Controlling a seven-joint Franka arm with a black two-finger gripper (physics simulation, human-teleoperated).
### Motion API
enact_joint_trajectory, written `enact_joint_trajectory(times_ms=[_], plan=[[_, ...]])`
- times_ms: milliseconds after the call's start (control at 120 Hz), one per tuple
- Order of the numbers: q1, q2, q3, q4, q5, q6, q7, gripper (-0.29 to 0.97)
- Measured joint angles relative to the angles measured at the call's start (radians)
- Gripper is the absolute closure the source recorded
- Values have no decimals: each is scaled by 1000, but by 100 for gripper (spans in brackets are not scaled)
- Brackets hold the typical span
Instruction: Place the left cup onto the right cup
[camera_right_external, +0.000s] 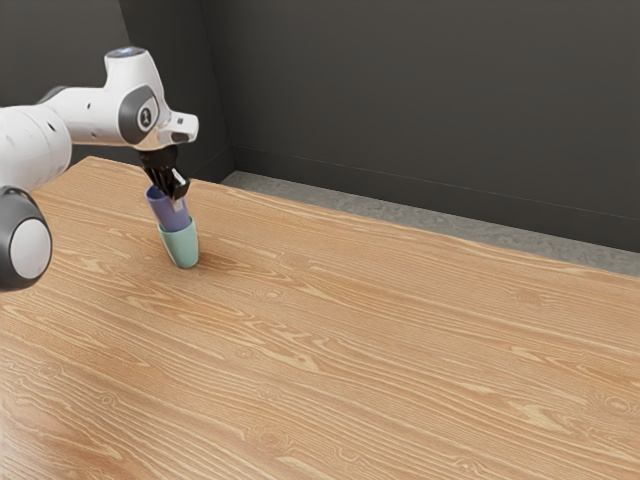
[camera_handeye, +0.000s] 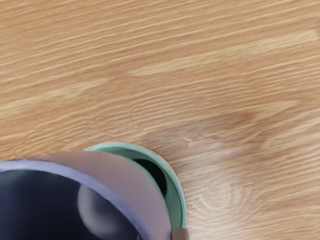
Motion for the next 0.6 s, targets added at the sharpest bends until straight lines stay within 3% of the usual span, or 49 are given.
enact_joint_trajectory(times_ms=[400, 600], plan=[[-1, 8, 0, 0, -2, 1, 1, 77], [-3, 9, -2, 0, -7, -1, 2, 60]])
